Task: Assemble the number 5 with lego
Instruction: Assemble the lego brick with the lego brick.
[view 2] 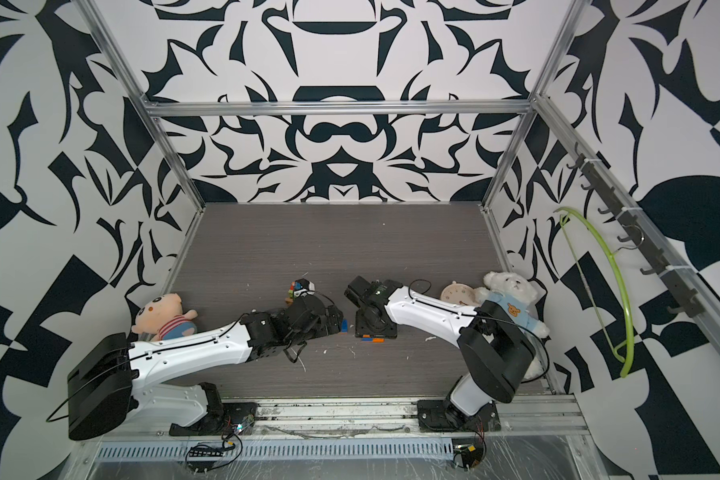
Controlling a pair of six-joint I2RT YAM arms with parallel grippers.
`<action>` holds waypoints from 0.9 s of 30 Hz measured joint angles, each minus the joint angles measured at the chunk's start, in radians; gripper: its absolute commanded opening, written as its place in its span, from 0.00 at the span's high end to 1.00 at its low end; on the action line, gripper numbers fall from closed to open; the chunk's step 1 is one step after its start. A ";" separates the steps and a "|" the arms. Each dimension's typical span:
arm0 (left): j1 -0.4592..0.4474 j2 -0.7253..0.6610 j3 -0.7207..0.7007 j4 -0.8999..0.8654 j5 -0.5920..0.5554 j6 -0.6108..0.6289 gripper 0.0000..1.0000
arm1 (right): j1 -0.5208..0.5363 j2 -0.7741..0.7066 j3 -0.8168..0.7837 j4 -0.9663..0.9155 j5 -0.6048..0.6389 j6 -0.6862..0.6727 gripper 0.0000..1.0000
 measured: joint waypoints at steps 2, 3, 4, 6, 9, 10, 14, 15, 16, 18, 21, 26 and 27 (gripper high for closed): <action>0.000 0.000 0.000 0.000 0.000 0.000 0.01 | 0.004 0.008 0.009 0.000 -0.002 0.000 0.42; 0.000 0.000 0.000 0.000 0.000 0.000 0.01 | 0.005 0.014 0.014 0.001 -0.002 0.000 0.42; 0.000 0.001 0.000 0.000 0.000 0.000 0.01 | 0.006 0.020 0.018 0.000 -0.002 0.000 0.42; 0.000 0.002 0.000 0.000 0.000 0.000 0.01 | 0.007 0.039 0.025 -0.004 0.002 0.003 0.42; 0.000 0.002 0.000 0.000 0.000 0.000 0.01 | 0.011 0.043 0.030 -0.009 0.010 0.004 0.42; 0.000 0.002 0.000 0.000 0.000 0.000 0.01 | 0.012 0.043 0.030 -0.012 0.012 0.004 0.42; 0.000 0.002 0.000 0.000 0.000 0.000 0.01 | 0.012 0.043 0.030 -0.017 0.018 0.002 0.42; 0.000 0.002 0.000 0.000 0.000 0.000 0.01 | 0.012 0.042 0.030 -0.018 0.020 0.002 0.42; 0.000 0.002 0.000 0.000 0.000 0.000 0.01 | 0.012 0.042 0.030 -0.020 0.021 0.000 0.42; 0.000 0.003 0.000 0.000 0.000 0.000 0.01 | 0.012 0.037 0.030 -0.023 0.027 -0.001 0.42; 0.000 0.006 0.000 0.000 0.000 0.000 0.01 | 0.012 0.024 0.030 -0.025 0.032 -0.001 0.42; 0.000 0.013 0.000 0.000 0.000 0.000 0.01 | 0.012 0.023 0.030 -0.019 0.031 -0.001 0.41; 0.000 0.013 0.000 0.000 0.001 0.000 0.01 | 0.012 0.024 0.030 -0.016 0.031 -0.001 0.41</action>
